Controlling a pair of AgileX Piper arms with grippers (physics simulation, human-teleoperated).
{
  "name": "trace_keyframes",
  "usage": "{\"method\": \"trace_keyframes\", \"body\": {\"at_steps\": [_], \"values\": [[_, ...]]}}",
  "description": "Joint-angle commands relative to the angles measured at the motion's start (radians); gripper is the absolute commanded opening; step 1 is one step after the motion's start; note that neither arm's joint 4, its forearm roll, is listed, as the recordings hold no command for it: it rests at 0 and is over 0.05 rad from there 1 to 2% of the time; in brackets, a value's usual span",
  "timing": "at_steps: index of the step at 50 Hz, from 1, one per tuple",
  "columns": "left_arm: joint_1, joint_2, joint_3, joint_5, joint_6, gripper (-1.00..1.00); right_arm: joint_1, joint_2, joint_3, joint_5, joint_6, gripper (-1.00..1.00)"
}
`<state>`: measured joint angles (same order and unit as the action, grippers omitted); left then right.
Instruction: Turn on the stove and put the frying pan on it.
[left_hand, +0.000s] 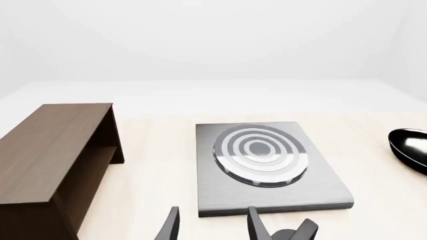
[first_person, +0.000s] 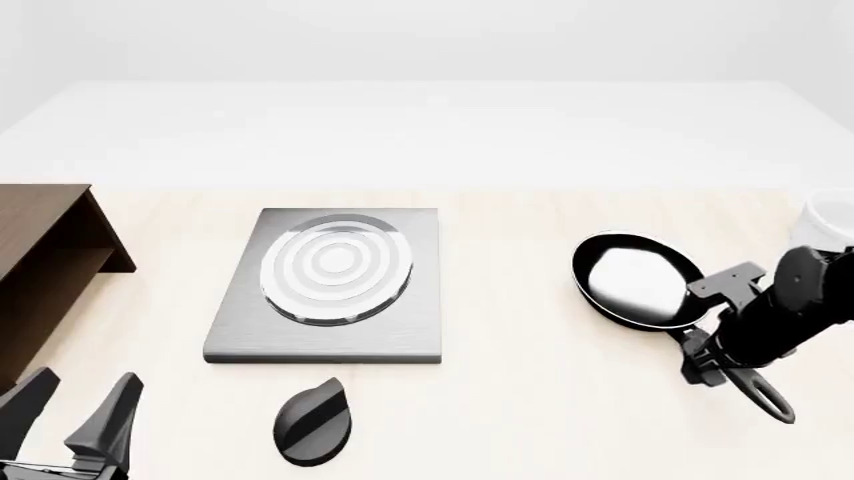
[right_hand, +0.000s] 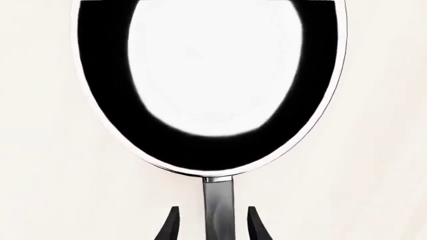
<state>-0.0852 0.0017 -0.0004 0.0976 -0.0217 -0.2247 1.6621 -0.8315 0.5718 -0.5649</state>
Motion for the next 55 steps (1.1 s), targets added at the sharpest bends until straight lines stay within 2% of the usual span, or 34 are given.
{"method": "trace_keyframes", "body": {"at_steps": [1, 15, 16, 25, 34, 41, 51, 55], "values": [[-0.001, -0.001, 0.0, 0.001, 0.0, 1.0, -0.001, 0.047, 0.016, -0.045, 0.003, 1.0], [0.0, 0.0, 0.0, 0.0, -0.001, 1.0, 0.018, 0.079, 0.021, -0.071, 0.023, 1.0], [0.0, 0.0, 0.0, 0.0, -0.001, 1.0, 0.021, 0.078, 0.02, -0.07, 0.027, -1.0], [0.001, 0.0, 0.0, -0.001, -0.002, 1.0, 0.02, 0.03, 0.007, -0.031, 0.029, -1.0], [-0.001, 0.002, 0.0, -0.003, -0.002, 1.0, 0.019, -0.075, -0.033, 0.078, 0.01, -1.0], [-0.001, 0.001, 0.0, -0.004, -0.003, 1.0, 0.04, -0.182, -0.088, 0.203, -0.003, -1.0], [-0.003, 0.003, 0.0, -0.005, -0.002, 1.0, 0.041, -0.269, -0.139, 0.308, -0.044, -1.0], [-0.003, 0.001, 0.0, -0.004, -0.001, 1.0, 0.053, -0.292, -0.153, 0.337, -0.043, -1.0]]}}
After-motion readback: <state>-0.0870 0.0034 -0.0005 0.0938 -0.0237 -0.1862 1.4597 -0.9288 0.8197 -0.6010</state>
